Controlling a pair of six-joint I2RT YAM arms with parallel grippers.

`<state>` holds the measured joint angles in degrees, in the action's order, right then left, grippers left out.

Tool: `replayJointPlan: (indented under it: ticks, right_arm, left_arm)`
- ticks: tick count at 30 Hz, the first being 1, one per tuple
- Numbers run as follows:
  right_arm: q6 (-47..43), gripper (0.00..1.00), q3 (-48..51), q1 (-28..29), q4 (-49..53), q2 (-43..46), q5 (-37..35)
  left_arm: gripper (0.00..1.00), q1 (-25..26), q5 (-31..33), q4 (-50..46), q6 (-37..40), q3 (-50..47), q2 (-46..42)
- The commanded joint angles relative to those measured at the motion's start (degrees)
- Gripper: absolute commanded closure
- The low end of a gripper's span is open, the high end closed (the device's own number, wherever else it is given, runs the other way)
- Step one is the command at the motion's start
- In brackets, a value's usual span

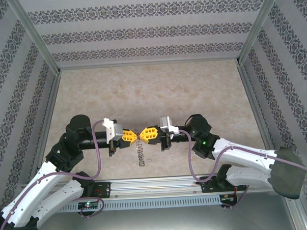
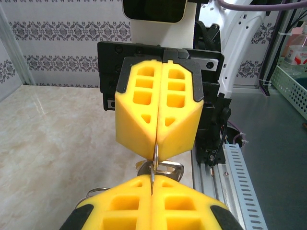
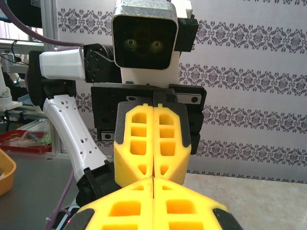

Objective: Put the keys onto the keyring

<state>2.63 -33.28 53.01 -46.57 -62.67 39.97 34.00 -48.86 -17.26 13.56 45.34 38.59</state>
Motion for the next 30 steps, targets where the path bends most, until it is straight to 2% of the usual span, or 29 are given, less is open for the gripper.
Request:
replayJointPlan:
  ticks: [1, 12, 17, 30]
  right_arm:
    - [-0.4, 1.00, -1.3, -0.2, -0.3, -0.7, 2.1]
    - [-2.8, 1.00, -1.3, -0.2, 1.3, -0.4, 3.9]
    - [-7.8, 1.00, -1.2, 0.1, 6.1, 1.0, 4.6]
    - [-17.9, 1.00, 0.2, 0.9, 13.2, 3.0, -1.5]
  left_arm:
    - [1.00, -0.6, -0.7, 2.5, 1.3, 0.6, -1.0]
    - [1.00, -0.7, -0.8, 2.1, 1.2, 0.8, -0.4]
    - [1.00, -1.0, -1.3, 2.8, 0.6, 0.7, 0.0]
    - [1.00, -2.7, -3.6, 5.3, -1.1, 0.3, 0.7]
